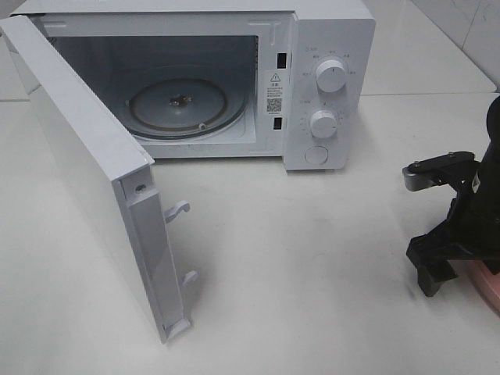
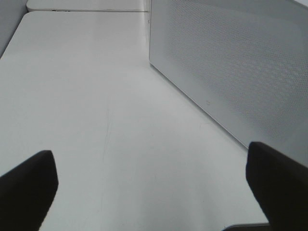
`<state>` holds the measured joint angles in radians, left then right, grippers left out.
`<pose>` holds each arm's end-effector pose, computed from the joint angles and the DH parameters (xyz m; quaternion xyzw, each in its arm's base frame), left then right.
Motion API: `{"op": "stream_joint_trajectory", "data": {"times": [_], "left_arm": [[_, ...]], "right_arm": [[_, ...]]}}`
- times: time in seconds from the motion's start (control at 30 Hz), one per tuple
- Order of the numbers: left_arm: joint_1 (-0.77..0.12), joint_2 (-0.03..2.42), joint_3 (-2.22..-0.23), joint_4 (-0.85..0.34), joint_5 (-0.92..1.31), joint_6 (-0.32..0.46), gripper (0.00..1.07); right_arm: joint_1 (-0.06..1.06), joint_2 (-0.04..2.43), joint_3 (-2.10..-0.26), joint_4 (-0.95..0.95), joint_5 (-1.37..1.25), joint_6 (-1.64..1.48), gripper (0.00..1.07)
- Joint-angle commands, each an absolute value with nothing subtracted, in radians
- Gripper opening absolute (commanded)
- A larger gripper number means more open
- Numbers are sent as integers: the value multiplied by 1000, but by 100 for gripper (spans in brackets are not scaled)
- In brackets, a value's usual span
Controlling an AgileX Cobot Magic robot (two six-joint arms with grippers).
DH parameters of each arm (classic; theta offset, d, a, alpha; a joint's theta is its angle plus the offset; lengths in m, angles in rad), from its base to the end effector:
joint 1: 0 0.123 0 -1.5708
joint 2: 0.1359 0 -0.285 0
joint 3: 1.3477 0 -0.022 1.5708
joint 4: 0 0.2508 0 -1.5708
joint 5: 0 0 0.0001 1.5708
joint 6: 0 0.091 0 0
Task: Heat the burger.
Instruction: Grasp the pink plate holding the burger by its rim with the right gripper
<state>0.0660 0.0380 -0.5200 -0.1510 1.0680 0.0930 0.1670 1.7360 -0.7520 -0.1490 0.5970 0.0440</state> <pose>-0.0011 -0.0121 0.2832 0.0141 0.8572 -0.0347 0.5136 0.2632 0.0366 0.1226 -0.1210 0.9909 -0.0399 0.0428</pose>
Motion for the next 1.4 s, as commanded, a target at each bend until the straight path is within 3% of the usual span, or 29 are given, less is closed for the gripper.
{"op": "stream_joint_trajectory", "data": {"times": [0.03, 0.2, 0.3, 0.33, 0.4, 0.43, 0.47, 0.5, 0.53, 0.57, 0.6, 0.63, 0.67, 1.27, 1.4], "left_arm": [[70, 38, -517, -159, 1070, 96, 100], [70, 38, -517, -159, 1070, 96, 100], [70, 38, -517, -159, 1070, 96, 100], [70, 38, -517, -159, 1070, 96, 100], [70, 38, -517, -159, 1070, 96, 100], [70, 38, -517, -159, 1070, 96, 100], [70, 38, -517, -159, 1070, 96, 100], [70, 38, -517, -159, 1070, 96, 100], [70, 38, -517, -159, 1070, 96, 100], [70, 38, -517, -159, 1070, 96, 100], [70, 38, -517, -159, 1070, 96, 100], [70, 38, -517, -159, 1070, 96, 100], [70, 38, -517, -159, 1070, 96, 100], [70, 38, -517, -159, 1070, 96, 100], [70, 38, -517, -159, 1070, 96, 100]], "right_arm": [[163, 1754, -748, -155, 588, 48, 87], [163, 1781, -748, -161, 577, 46, 84], [163, 1787, -748, -164, 578, 46, 75], [163, 1787, -748, -175, 579, 64, 65], [163, 1787, -748, -184, 579, 84, 60], [163, 1787, -748, -222, 582, 130, 47], [163, 1787, -748, -222, 582, 130, 47], [163, 1787, -748, -256, 591, 176, 34], [163, 1787, -746, -271, 592, 192, 27], [163, 1787, -746, -271, 592, 192, 27], [163, 1787, -733, -305, 590, 222, 13], [163, 1787, -733, -305, 590, 222, 13], [163, 1787, -717, -310, 574, 227, 2], [184, 1736, -702, -368, 648, 286, 0], [216, 1685, -702, -451, 698, 364, 0]]}}
